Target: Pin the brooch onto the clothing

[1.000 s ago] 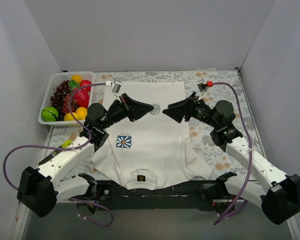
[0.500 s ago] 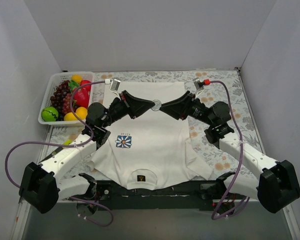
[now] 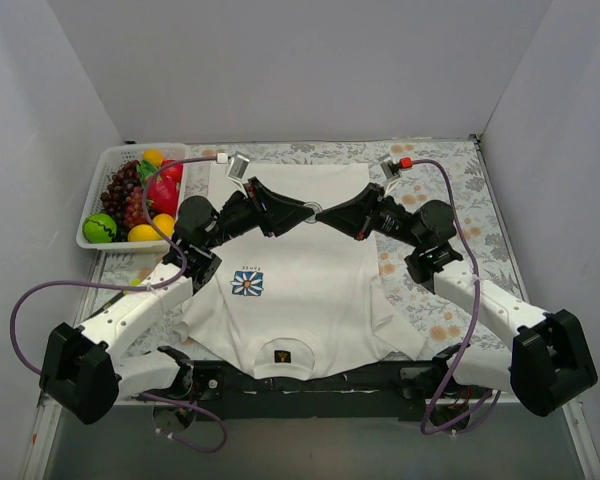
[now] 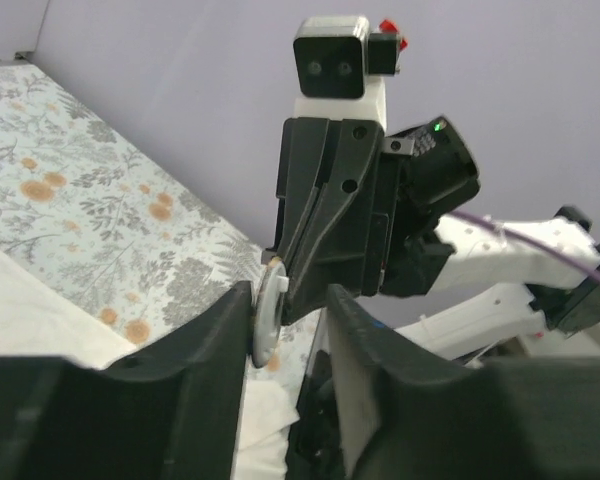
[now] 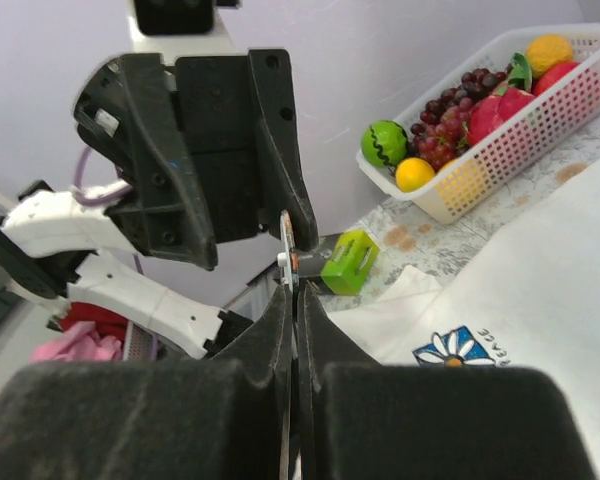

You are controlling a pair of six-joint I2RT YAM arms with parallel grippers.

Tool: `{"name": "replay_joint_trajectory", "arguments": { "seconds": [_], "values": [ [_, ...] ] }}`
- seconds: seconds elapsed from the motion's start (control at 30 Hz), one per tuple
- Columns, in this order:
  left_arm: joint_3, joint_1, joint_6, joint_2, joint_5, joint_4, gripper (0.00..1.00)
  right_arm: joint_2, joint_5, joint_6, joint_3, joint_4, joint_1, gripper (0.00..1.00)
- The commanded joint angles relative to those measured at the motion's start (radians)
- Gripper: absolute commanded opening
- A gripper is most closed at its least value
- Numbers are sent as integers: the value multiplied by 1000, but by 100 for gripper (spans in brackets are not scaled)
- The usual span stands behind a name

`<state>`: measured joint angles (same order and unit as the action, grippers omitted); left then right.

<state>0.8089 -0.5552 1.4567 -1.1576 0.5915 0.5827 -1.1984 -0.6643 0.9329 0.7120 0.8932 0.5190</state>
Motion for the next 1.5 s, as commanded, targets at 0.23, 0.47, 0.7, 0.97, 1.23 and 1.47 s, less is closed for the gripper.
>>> {"name": "replay_joint_trajectory", "arguments": {
  "seconds": [0.23,0.47,0.7,0.97,1.23,1.47],
  "values": [
    [317,38,-367,-4,135,-572,57,20,-237,-579,271,-646,6,1],
    [363,63,-432,-62,284,-716,62,3,-288,-704,345,-821,6,1],
    [343,63,-455,-73,378,-725,47,5,-285,-709,353,-824,4,1],
    [314,63,-470,-68,403,-744,45,3,-270,-709,357,-826,3,1],
    [289,63,-473,-74,399,-733,34,20,-258,-695,348,-806,1,1],
    [285,63,-470,-83,406,-718,12,30,-250,-684,334,-777,1,1]
  ]
}}
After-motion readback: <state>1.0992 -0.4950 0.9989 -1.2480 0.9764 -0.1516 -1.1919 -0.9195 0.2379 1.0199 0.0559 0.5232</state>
